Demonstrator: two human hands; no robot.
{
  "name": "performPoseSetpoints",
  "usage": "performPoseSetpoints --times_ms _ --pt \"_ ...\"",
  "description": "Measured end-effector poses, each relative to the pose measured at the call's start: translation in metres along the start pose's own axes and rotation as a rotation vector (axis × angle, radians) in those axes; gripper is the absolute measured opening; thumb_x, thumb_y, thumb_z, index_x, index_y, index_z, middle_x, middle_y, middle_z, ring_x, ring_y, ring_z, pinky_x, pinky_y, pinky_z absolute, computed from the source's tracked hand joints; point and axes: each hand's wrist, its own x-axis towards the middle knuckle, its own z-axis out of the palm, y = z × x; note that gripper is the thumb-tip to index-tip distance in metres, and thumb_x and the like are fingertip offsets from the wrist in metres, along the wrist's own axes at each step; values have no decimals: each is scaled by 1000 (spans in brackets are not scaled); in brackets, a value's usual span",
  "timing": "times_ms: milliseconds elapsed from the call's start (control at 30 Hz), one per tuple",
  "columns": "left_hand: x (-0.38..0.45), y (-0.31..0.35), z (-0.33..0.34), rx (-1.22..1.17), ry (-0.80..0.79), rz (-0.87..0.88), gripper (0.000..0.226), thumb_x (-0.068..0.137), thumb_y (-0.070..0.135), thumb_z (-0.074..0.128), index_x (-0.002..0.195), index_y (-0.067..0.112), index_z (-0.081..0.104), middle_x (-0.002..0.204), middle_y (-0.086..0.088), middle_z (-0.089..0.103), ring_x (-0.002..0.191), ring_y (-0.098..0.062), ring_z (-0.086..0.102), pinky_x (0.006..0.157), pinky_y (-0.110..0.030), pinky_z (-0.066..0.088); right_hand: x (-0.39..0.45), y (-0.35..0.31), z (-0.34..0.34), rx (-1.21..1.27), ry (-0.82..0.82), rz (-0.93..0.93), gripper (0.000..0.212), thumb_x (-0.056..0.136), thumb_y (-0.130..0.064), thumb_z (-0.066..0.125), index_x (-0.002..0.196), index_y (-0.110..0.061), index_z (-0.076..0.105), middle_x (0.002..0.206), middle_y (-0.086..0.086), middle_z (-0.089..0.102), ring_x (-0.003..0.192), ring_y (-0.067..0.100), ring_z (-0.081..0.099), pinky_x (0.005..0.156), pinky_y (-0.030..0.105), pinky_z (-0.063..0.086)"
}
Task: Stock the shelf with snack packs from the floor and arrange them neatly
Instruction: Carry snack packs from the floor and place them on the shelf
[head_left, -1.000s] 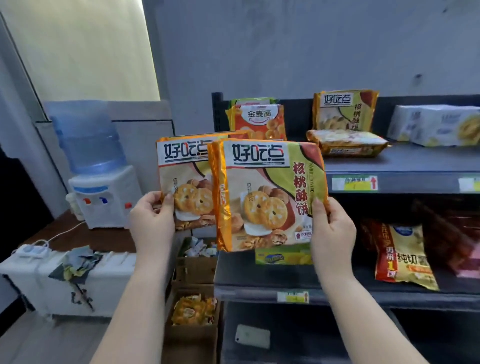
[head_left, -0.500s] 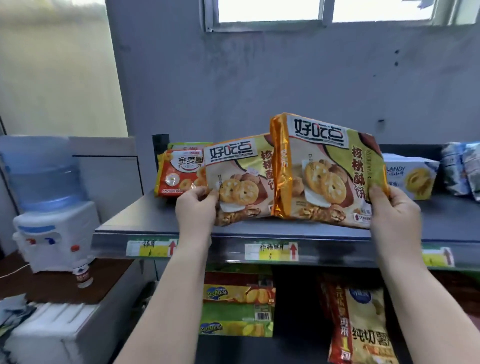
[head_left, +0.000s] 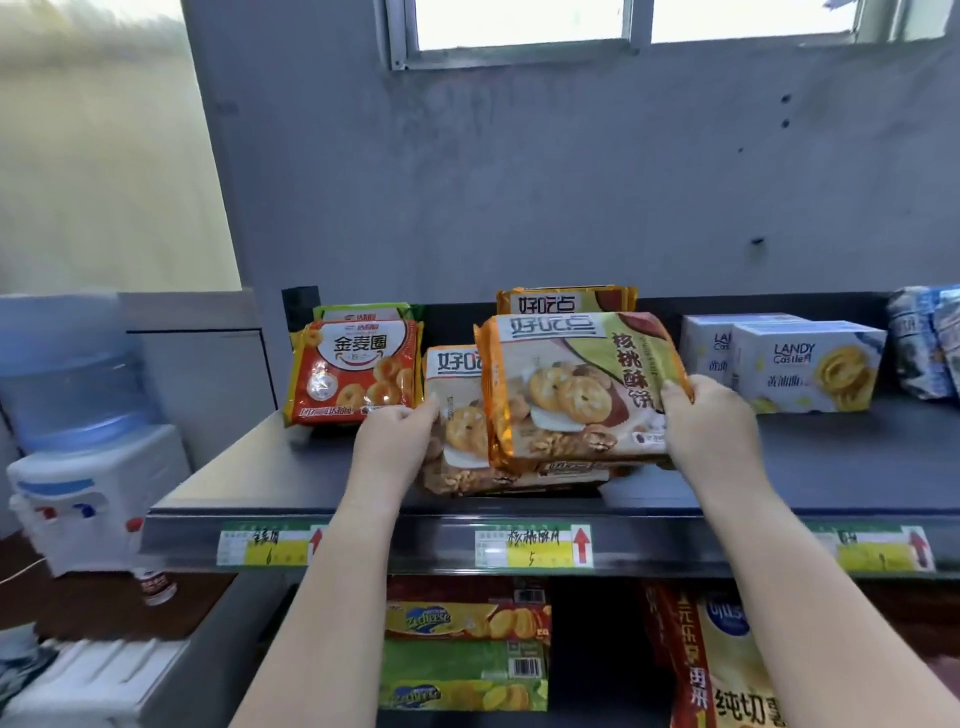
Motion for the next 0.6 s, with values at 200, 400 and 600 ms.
performPoseSetpoints --times_ms 200,400,600 --pt "-2 13 3 175 -62 -18 59 72 62 61 99 10 60 94 -5 66 88 -21 62 79 -38 53 -23 -29 22 -179 -58 -93 31 99 -28 31 101 -5 51 103 16 60 83 30 48 68 32 33" --pt "-6 12 -2 42 -3 90 22 85 30 63 68 17 55 73 1 62 73 -17 61 61 -27 48 -22 -35 9 145 -237 -45 41 96 -44 33 91 -10 56 99 10 64 89 27 55 64 32 40" --pt "-7 9 -2 152 160 227 24 86 22 61 70 5 55 67 -5 55 64 -19 48 52 -25 34 -2 -38 1 410 -391 142 45 94 -51 32 77 -22 62 86 3 69 85 21 63 83 35 47"
